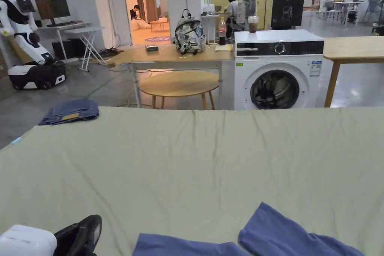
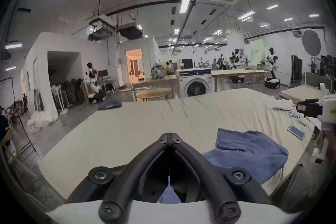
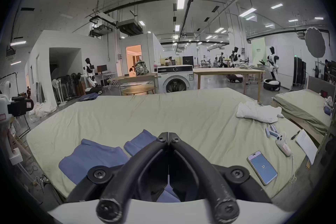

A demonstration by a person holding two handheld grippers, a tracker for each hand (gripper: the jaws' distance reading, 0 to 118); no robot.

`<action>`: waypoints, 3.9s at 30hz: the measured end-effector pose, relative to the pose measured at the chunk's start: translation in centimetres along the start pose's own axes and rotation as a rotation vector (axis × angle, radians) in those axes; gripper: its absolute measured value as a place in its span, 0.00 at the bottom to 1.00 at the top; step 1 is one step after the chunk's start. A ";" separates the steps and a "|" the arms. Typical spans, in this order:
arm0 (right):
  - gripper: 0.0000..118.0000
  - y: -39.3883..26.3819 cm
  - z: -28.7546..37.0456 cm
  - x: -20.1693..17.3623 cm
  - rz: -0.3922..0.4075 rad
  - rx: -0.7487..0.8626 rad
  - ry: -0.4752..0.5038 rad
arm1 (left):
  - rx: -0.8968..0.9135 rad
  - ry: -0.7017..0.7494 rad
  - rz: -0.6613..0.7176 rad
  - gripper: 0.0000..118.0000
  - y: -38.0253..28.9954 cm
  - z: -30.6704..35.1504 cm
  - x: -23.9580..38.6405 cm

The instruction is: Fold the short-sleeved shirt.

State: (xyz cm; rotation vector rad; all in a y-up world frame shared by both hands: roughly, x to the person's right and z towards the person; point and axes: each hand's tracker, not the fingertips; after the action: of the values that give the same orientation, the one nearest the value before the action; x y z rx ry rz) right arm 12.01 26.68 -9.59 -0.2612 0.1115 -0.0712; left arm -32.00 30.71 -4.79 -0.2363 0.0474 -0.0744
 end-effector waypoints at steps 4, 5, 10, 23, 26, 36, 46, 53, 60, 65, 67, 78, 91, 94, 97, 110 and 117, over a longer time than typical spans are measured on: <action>0.00 0.1 -0.2 -0.1 0.004 -0.011 0.019 | -0.044 -0.058 0.052 0.00 0.0 -2.1 -0.5; 0.00 0.1 -0.1 -0.2 0.010 -0.012 0.019 | -0.078 -0.076 0.068 0.00 0.0 -3.0 -0.5; 0.00 -0.6 0.1 0.7 0.010 -0.037 0.013 | -0.245 -0.208 0.173 0.36 -1.4 -10.4 -2.1; 0.00 -3.9 0.3 6.4 -0.081 -0.149 -0.096 | -0.761 -0.100 0.341 0.46 -12.2 -32.0 -3.2; 0.00 -4.5 0.6 7.3 -0.092 -0.171 -0.139 | -0.748 -0.060 0.196 0.16 -12.2 -31.8 -1.6; 0.38 -6.7 -0.1 8.2 -0.240 -0.308 -0.158 | -0.839 -0.059 0.132 0.00 -12.3 -32.9 -0.1; 0.37 -14.7 -6.3 8.6 -0.537 -0.586 -0.118 | -0.802 -0.078 0.171 0.00 -12.1 -31.0 -0.1; 0.02 -12.4 -5.0 7.2 -0.453 -0.507 -0.130 | -0.627 -0.139 0.227 0.00 -10.2 -28.0 -2.1; 0.01 -2.2 -5.1 4.0 -0.277 -0.283 0.011 | -0.185 -0.177 0.239 0.00 2.4 -16.6 -5.4; 0.01 7.4 -8.6 2.1 -0.171 -0.115 0.078 | 0.051 -0.149 0.203 0.00 10.9 -12.2 -9.5; 0.01 11.5 -9.7 1.2 -0.164 -0.060 0.115 | 0.106 -0.122 0.179 0.00 14.2 -10.7 -9.7; 0.01 30.3 -17.3 -0.5 -0.139 0.104 0.119 | 0.258 0.019 0.156 0.00 27.2 -14.5 -13.9; 0.01 35.5 -28.5 -2.3 -0.018 0.075 -0.012 | 0.169 0.048 0.224 0.00 28.7 -25.2 -13.6; 0.01 31.1 -30.4 -1.4 -0.033 0.013 0.009 | 0.101 0.031 0.221 0.00 23.9 -26.6 -12.8; 0.01 24.0 -31.0 -0.1 -0.020 -0.077 0.007 | -0.002 -0.020 0.267 0.00 16.4 -26.8 -12.1; 0.01 -8.6 -14.4 7.3 -0.313 -0.399 -0.050 | -0.345 -0.057 0.510 0.00 -13.7 -9.9 -7.8; 0.01 -13.7 -4.7 6.6 -0.329 -0.475 -0.088 | -0.420 0.031 0.439 0.00 -17.1 -2.5 -6.3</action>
State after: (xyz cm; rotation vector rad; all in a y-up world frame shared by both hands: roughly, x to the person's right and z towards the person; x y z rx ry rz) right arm 17.24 11.74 -11.17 -0.7555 -0.0053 -0.3623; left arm -39.53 14.03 -2.96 -0.6386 0.1452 0.3728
